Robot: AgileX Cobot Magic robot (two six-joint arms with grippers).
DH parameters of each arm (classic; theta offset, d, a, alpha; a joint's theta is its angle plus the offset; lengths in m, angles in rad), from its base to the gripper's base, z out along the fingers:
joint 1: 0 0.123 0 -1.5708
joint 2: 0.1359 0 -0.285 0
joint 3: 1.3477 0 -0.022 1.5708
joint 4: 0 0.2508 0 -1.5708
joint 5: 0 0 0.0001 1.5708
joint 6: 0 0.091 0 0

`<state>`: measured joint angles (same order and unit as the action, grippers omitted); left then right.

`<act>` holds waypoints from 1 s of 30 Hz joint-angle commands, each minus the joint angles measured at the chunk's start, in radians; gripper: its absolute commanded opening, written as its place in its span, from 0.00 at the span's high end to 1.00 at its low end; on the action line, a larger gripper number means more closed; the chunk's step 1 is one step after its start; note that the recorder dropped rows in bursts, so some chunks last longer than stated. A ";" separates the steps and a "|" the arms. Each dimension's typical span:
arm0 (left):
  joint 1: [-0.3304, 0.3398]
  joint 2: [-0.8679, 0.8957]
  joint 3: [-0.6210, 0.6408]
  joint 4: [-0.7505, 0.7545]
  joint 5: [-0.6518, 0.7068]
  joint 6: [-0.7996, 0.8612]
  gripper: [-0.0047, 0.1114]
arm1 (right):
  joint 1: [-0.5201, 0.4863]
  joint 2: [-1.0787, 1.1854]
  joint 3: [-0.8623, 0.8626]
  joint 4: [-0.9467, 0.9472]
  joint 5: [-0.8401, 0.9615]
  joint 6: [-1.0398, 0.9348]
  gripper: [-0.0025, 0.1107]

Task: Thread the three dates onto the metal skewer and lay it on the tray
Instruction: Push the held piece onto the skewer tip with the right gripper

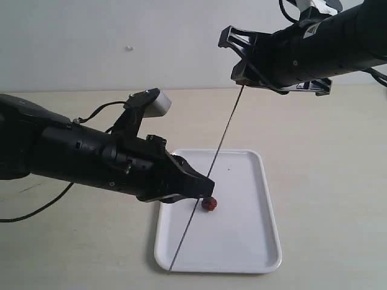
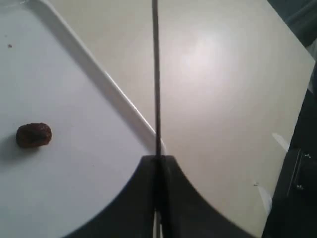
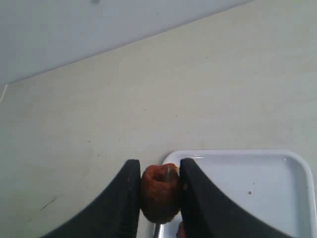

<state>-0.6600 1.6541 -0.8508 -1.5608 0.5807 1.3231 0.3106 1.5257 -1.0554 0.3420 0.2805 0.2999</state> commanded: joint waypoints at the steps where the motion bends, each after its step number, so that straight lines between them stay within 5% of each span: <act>1: -0.004 -0.002 -0.036 -0.024 0.003 0.019 0.96 | -0.003 -0.004 0.001 -0.001 0.023 -0.023 0.74; 17: -0.004 -0.002 -0.044 -0.045 -0.099 0.071 0.96 | -0.003 -0.004 0.001 0.008 0.031 -0.030 0.73; 23: -0.004 -0.002 -0.044 -0.056 -0.100 0.105 0.96 | -0.003 -0.004 0.001 0.008 0.037 -0.037 0.53; 30: -0.004 -0.002 -0.044 -0.071 -0.108 0.143 0.96 | -0.003 -0.022 0.001 0.008 0.045 -0.054 0.42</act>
<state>-0.6615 1.6558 -0.8868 -1.6077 0.4838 1.4412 0.3106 1.5257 -1.0554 0.3498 0.3241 0.2713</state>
